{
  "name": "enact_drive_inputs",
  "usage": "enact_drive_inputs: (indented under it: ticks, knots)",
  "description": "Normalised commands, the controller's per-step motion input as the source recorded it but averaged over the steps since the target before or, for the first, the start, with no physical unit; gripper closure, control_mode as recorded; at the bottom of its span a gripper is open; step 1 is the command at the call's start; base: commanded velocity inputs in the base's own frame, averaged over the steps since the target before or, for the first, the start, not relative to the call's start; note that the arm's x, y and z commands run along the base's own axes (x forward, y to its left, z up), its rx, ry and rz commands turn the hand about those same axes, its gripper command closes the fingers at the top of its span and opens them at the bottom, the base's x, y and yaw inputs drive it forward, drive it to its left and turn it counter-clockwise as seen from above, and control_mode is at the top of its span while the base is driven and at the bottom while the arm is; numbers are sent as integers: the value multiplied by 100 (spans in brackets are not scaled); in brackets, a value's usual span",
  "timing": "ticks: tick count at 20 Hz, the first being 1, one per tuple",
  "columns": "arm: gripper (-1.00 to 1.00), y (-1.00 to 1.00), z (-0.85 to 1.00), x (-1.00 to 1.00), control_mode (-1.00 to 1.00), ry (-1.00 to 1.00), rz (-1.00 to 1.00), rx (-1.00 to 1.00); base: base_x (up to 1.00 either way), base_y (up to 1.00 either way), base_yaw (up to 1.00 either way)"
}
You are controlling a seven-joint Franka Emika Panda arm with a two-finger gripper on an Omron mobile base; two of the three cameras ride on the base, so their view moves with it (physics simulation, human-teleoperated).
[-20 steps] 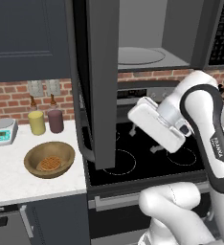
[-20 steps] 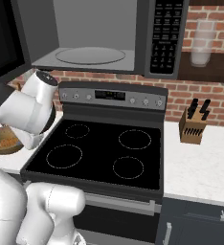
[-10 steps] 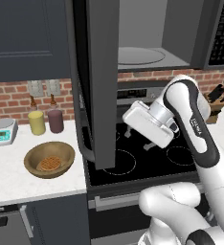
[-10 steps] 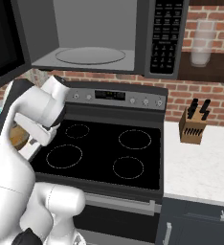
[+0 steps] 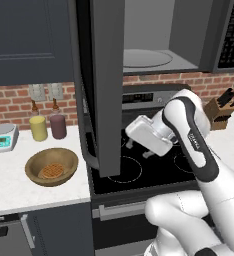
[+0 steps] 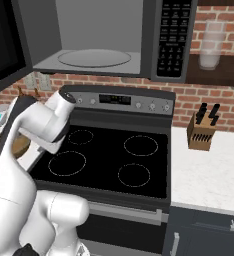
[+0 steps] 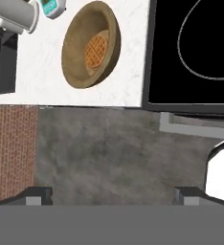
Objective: Open the microwave, place the bowl with waffle inside the microwave, then close the microwave door and turn it on.
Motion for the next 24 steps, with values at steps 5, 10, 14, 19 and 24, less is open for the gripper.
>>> enact_drive_inputs:
  ticks: [5, 10, 14, 19, 24]
  knots:
    - [-100, 16, -33, 2, -100, -29, 0, 12, 0, 0, 0]
    - [-100, 14, -5, 24, -100, -12, 0, 9, 0, 0, 0]
    - [-100, 18, 0, 49, -100, 0, 0, 1, 0, 0, 0]
    - [-100, 30, 0, 57, -100, 9, 0, 0, 0, 0, 0]
    - [-100, 43, -11, 56, -100, 17, 0, -4, 0, 0, 0]
